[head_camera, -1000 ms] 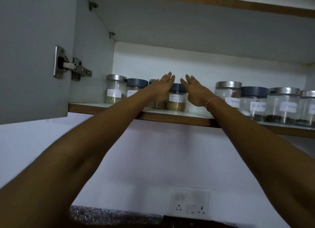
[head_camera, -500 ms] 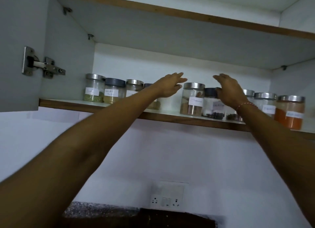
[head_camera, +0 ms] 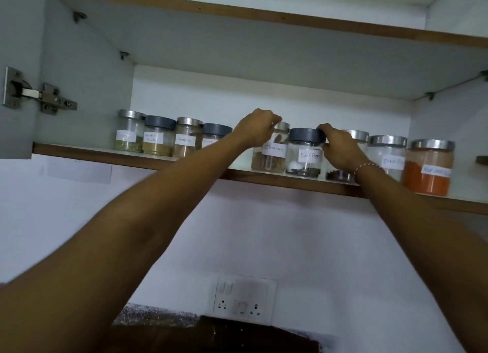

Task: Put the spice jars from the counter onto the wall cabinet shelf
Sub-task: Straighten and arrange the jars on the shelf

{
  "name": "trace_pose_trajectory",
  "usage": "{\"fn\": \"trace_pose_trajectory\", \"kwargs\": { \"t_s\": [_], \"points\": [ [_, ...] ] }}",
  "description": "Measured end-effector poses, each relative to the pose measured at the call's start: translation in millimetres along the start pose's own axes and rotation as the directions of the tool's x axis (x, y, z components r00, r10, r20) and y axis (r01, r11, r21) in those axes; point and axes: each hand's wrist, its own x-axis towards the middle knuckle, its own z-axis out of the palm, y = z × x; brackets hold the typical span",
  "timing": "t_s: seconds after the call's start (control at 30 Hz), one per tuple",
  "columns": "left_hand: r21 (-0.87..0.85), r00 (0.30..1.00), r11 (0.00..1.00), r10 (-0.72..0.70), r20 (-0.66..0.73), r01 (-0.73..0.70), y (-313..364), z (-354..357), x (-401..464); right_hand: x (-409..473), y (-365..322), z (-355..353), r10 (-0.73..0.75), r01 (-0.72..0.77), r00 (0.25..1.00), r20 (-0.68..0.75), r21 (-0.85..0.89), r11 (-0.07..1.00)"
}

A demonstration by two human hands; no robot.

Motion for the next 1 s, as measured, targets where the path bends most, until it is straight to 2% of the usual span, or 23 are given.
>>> {"fn": "trace_pose_trajectory", "kwargs": {
  "t_s": [0.17, 0.4, 0.63, 0.83, 1.0],
  "points": [
    [-0.013, 0.997, 0.999, -0.039, -0.061, 0.039, -6.2, 5.1, 4.5, 6.6, -1.0, 4.2, -0.005, 0.007, 0.999, -0.044, 0.055, 0.998],
    [-0.112, 0.997, 0.993, -0.041, -0.061, 0.034, -34.9, 5.3, 10.2, 21.0, -10.3, 19.5, -0.003, 0.002, 1.000, 0.008, 0.127, 0.992],
    [-0.153, 0.998, 0.986, -0.068, 0.001, 0.068, -68.5, 12.4, 16.6, 38.0, -20.4, 38.9, -0.011, 0.005, 0.998, 0.055, 0.105, 0.994],
    [-0.058, 0.986, 0.996, -0.065, 0.152, 0.075, -83.9, 12.8, 24.6, 50.7, -32.1, 46.2, -0.024, 0.015, 0.990, 0.141, 0.071, 0.997],
    [0.002, 0.972, 0.997, -0.070, 0.222, 0.071, -90.2, 12.4, 27.1, 61.7, -37.1, 49.8, -0.010, 0.008, 0.977, 0.215, 0.009, 1.000]
  ]
}}
